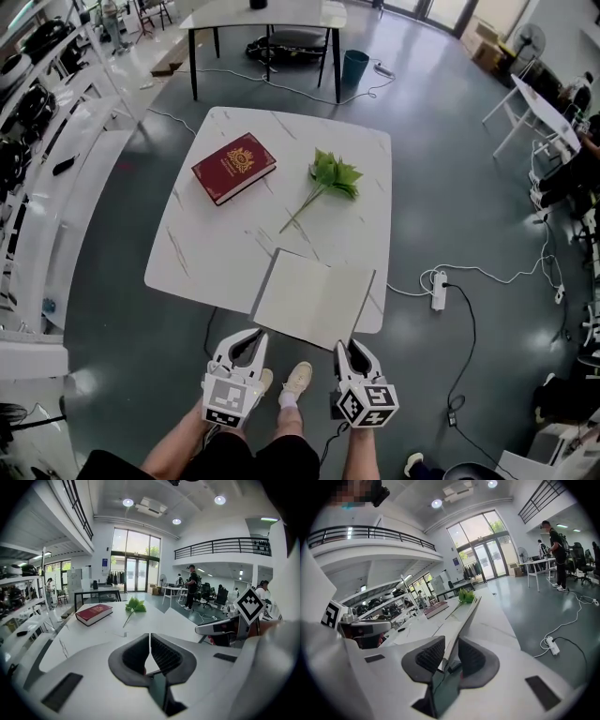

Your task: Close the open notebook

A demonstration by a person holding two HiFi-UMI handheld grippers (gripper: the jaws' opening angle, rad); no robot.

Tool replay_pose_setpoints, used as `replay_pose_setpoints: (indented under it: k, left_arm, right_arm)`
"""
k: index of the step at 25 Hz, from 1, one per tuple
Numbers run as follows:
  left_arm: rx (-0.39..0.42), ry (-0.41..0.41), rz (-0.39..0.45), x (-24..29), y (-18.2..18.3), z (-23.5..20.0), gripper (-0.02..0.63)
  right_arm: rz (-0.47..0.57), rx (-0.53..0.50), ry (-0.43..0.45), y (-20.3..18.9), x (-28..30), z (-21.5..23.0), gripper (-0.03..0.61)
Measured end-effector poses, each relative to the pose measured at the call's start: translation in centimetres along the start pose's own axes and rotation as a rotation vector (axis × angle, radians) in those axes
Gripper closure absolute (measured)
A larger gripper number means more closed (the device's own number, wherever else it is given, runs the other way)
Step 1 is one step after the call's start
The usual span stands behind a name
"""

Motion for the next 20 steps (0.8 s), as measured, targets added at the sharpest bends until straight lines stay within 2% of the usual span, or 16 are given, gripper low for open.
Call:
replay_pose_setpoints:
  k: [20]
  left_arm:
    - [-0.071,0.073,0.013,-3.2,-1.1,-5.7,0.583]
  right_arm:
    - [-0.025,-0.099,0.062,1.7,4.2,-6.3,0.509]
Point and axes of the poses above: the fingertips, and each gripper's own axes: x forward along the fingers, z to its right, y out of its top, the point moved 10 cm from there along -x, backward along the fingers, and after that the axes turned 12 degrees about y, right-handed, at the moved point
